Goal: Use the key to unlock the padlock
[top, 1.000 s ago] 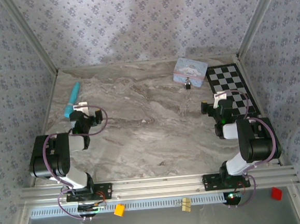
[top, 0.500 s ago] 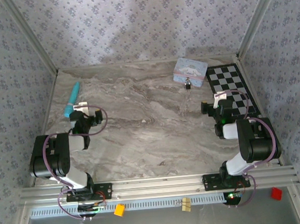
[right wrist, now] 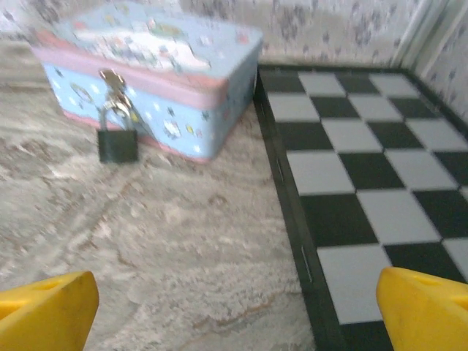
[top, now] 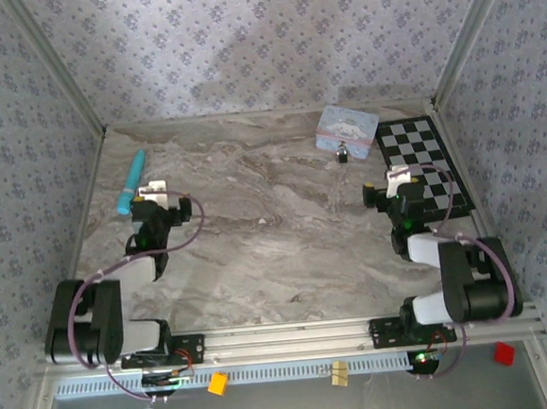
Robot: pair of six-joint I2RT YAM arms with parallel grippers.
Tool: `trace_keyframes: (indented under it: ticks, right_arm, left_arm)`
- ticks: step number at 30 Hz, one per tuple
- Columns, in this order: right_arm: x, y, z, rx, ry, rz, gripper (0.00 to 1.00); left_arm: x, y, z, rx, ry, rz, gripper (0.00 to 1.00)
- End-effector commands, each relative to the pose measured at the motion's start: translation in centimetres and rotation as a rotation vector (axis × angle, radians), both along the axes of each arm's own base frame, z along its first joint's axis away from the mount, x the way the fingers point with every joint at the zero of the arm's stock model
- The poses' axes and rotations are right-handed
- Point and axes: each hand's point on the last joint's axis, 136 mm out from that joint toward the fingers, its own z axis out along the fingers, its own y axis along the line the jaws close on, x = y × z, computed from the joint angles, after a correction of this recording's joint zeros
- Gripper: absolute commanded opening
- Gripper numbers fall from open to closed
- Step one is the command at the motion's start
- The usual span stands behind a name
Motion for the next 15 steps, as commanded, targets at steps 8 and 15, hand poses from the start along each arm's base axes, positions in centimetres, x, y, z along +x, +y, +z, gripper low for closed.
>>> trace_keyframes:
  ticks: [8,15]
  right_arm:
    - [-5.4,4.3,10.9,0.218,-0.103,0.127,0.99]
    - [-11.1,0.1,12.4,0.499,0.034,-0.200,0.99]
  left_arm:
    - [-5.0,1.8,5.7,-0.372,0.066,0.259,1.00]
    - [-9.1,1.5,5.2,-0.532,0.140,0.296,1.00]
